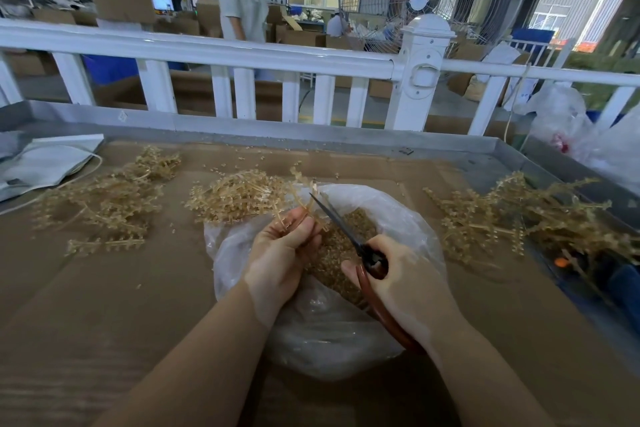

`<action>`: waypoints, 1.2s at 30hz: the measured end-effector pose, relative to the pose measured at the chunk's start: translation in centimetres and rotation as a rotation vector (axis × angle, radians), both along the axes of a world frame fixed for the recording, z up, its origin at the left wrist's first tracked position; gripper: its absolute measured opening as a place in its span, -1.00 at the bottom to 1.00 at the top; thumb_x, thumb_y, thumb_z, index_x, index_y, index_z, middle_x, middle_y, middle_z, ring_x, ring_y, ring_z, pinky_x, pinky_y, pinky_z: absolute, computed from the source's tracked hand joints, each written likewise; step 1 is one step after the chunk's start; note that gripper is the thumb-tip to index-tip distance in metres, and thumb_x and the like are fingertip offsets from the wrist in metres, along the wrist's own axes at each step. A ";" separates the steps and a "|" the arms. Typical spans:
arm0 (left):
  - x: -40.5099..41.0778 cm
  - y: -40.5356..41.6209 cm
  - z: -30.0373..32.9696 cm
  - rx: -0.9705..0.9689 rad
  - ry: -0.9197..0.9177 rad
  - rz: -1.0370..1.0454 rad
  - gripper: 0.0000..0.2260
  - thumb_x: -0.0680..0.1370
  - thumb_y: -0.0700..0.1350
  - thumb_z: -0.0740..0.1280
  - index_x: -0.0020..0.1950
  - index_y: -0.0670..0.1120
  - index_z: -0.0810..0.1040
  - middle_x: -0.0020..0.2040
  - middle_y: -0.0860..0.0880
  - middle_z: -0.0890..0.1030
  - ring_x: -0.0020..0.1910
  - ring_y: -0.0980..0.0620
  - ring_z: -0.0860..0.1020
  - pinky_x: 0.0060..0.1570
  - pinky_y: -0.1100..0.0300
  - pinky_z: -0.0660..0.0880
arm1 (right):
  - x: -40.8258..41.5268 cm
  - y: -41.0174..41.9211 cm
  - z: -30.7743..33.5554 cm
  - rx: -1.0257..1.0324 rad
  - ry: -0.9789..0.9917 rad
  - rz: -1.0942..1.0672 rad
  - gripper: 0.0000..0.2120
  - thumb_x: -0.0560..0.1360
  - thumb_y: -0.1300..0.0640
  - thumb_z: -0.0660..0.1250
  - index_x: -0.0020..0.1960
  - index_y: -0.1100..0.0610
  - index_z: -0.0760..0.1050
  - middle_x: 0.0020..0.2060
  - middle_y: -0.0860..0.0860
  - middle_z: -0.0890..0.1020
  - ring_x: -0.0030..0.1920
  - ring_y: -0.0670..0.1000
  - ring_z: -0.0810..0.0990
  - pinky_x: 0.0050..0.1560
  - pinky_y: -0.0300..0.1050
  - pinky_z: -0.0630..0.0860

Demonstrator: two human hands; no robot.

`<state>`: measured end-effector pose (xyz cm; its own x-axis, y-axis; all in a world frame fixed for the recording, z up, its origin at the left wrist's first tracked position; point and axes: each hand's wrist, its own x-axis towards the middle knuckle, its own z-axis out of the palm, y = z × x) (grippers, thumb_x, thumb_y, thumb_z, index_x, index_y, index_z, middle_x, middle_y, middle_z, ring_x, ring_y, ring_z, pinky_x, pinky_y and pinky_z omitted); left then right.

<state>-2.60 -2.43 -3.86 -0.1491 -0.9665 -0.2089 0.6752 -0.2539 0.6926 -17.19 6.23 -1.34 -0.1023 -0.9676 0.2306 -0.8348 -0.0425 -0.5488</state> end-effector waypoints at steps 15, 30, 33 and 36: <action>0.2 -0.3 0.2 0.023 0.072 -0.008 -0.82 0.54 -0.38 0.24 -0.19 -0.14 0.47 -0.40 -0.04 0.60 -0.44 0.11 0.60 -0.41 0.29 0.56 | 0.5 -0.3 0.3 0.022 0.078 0.081 -0.75 0.46 -0.25 0.29 -0.06 -0.09 0.43 -0.28 -0.13 0.55 -0.24 -0.18 0.50 -0.25 -0.29 0.41; 0.1 0.4 0.2 -0.078 -0.018 -0.055 -0.82 0.47 -0.43 0.26 -0.13 -0.19 0.56 -0.31 -0.04 0.66 -0.36 0.08 0.63 -0.33 0.29 0.58 | 0.6 -0.5 -0.5 0.000 0.063 0.056 -0.74 0.47 -0.26 0.28 -0.09 -0.09 0.38 -0.28 -0.13 0.55 -0.21 -0.10 0.53 -0.21 -0.20 0.42; 0.1 0.2 0.1 -0.069 -0.037 -0.046 -0.84 0.45 -0.44 0.27 -0.09 -0.23 0.54 -0.32 -0.06 0.65 -0.38 0.07 0.62 -0.35 0.29 0.57 | 0.7 -0.5 -0.4 -0.008 0.059 0.062 -0.75 0.48 -0.26 0.27 -0.09 -0.09 0.37 -0.30 -0.14 0.53 -0.23 -0.12 0.52 -0.25 -0.24 0.37; 0.0 0.2 0.2 -0.064 -0.071 -0.051 -0.84 0.46 -0.45 0.26 -0.10 -0.24 0.54 -0.34 -0.06 0.64 -0.40 0.07 0.61 -0.37 0.29 0.56 | 0.7 -0.5 -0.4 -0.009 0.042 0.073 -0.75 0.48 -0.25 0.27 -0.11 -0.09 0.36 -0.30 -0.14 0.52 -0.22 -0.12 0.52 -0.23 -0.24 0.39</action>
